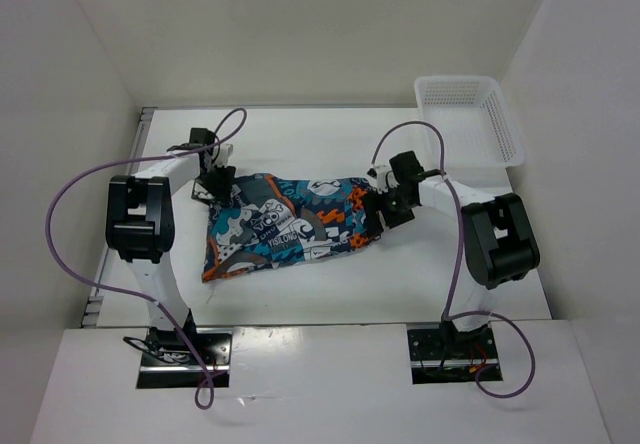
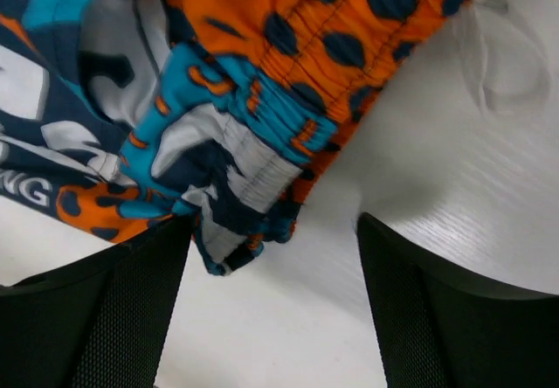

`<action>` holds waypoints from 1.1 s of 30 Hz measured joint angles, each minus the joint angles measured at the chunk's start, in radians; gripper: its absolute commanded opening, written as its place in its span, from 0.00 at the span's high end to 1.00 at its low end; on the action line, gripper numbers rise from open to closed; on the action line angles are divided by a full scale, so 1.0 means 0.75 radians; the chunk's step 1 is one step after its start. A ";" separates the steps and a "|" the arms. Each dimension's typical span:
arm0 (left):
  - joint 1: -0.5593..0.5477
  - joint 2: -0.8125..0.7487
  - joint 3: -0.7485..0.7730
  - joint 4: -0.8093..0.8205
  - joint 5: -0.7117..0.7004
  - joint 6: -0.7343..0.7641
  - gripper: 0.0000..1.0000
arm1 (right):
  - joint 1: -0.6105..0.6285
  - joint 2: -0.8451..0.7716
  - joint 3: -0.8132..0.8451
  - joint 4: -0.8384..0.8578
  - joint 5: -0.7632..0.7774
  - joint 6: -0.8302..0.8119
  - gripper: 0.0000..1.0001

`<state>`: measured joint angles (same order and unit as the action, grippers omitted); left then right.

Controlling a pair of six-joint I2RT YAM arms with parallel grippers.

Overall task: Fold and stack the shorts
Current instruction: Fold the shorts

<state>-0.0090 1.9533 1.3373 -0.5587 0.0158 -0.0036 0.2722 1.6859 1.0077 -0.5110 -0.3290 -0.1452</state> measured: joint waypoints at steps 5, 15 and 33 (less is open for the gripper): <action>0.003 -0.002 -0.011 0.028 0.022 0.002 0.62 | 0.000 0.063 0.013 0.044 -0.037 0.056 0.55; 0.040 0.004 -0.002 0.038 0.068 -0.004 0.83 | -0.018 0.103 0.020 0.073 -0.060 0.121 1.00; 0.044 -0.007 -0.006 0.052 0.034 0.000 0.40 | -0.055 0.052 0.065 0.001 -0.035 -0.122 0.27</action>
<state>0.0238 1.9480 1.3327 -0.5198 0.0414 -0.0036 0.2310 1.7248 1.0565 -0.5106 -0.3553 -0.2367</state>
